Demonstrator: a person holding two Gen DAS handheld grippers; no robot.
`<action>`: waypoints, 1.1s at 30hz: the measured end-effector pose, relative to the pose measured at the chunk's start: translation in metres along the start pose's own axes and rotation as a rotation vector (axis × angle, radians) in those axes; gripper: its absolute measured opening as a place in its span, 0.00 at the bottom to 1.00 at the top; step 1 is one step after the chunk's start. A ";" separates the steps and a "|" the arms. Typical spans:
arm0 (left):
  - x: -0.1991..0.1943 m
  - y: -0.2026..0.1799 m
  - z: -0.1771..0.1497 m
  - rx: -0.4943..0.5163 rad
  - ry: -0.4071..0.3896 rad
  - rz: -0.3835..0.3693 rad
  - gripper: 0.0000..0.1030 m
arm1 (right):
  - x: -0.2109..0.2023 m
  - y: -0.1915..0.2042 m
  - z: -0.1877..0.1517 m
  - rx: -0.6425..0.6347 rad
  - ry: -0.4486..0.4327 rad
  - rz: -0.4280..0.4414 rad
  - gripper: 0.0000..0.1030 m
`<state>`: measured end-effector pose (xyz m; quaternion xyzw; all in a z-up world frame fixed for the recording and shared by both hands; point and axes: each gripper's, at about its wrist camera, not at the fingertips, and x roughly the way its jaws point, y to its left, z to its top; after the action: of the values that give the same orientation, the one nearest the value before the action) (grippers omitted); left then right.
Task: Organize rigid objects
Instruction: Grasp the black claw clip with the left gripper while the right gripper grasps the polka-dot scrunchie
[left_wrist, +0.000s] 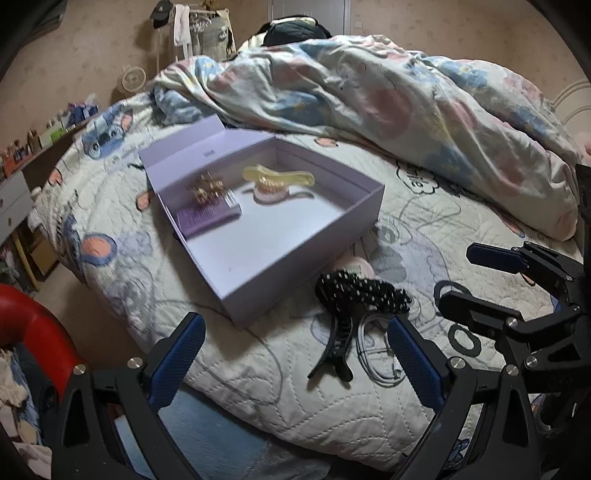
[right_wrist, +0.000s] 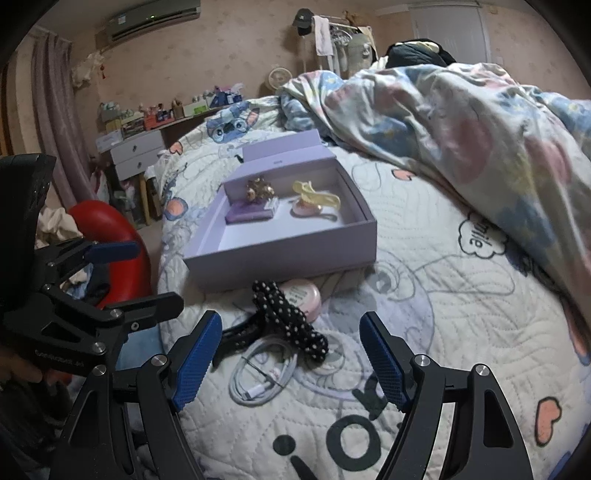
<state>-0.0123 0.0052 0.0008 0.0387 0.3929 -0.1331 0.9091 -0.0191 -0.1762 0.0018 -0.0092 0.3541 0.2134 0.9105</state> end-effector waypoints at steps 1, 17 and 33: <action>0.003 0.001 -0.002 0.000 0.007 -0.005 0.98 | 0.002 -0.001 -0.001 0.002 0.006 0.001 0.75; 0.043 0.007 -0.020 -0.051 0.106 -0.040 0.98 | 0.045 -0.022 -0.016 0.039 0.114 0.023 0.70; 0.056 0.025 -0.019 -0.087 0.133 -0.012 0.98 | 0.095 -0.014 -0.003 -0.027 0.204 0.130 0.24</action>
<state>0.0175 0.0203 -0.0542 0.0055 0.4580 -0.1183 0.8811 0.0474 -0.1532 -0.0638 -0.0204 0.4420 0.2748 0.8536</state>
